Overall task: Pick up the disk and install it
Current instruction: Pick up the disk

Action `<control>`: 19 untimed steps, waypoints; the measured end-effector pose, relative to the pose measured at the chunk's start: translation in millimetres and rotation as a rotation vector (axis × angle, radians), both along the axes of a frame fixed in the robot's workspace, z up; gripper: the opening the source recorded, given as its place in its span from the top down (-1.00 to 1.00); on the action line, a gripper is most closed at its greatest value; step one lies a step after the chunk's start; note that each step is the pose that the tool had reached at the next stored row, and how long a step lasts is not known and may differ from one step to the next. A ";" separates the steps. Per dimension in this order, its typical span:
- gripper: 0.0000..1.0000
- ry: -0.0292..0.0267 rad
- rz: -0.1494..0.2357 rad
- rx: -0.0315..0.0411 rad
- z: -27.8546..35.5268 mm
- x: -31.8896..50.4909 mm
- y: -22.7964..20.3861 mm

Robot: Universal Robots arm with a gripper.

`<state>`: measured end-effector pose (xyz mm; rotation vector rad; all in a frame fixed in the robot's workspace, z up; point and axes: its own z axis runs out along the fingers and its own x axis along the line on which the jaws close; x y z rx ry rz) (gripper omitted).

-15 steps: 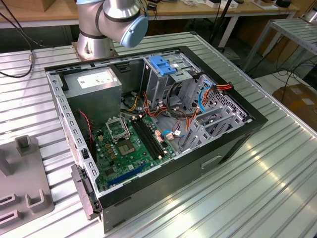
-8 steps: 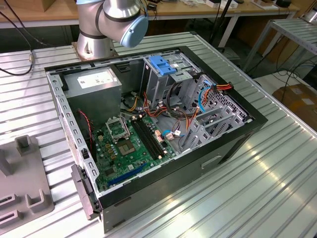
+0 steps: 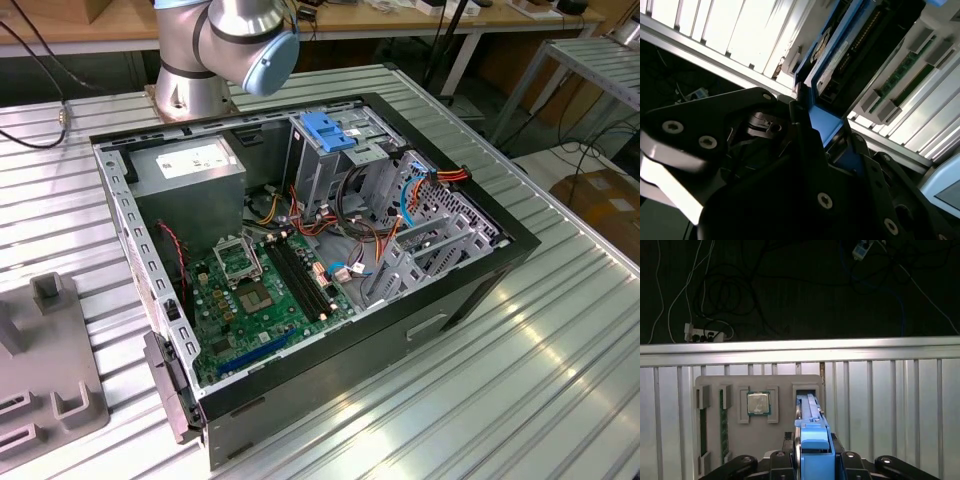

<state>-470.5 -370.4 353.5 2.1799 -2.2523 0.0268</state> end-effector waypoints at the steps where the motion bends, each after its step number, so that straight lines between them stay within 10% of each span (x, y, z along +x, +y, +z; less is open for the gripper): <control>1: 0.26 -0.0001 0.000 0.0000 4.1 0.0 0.0; 19: 0.26 0.0000 0.000 0.0000 43.4 0.0 0.0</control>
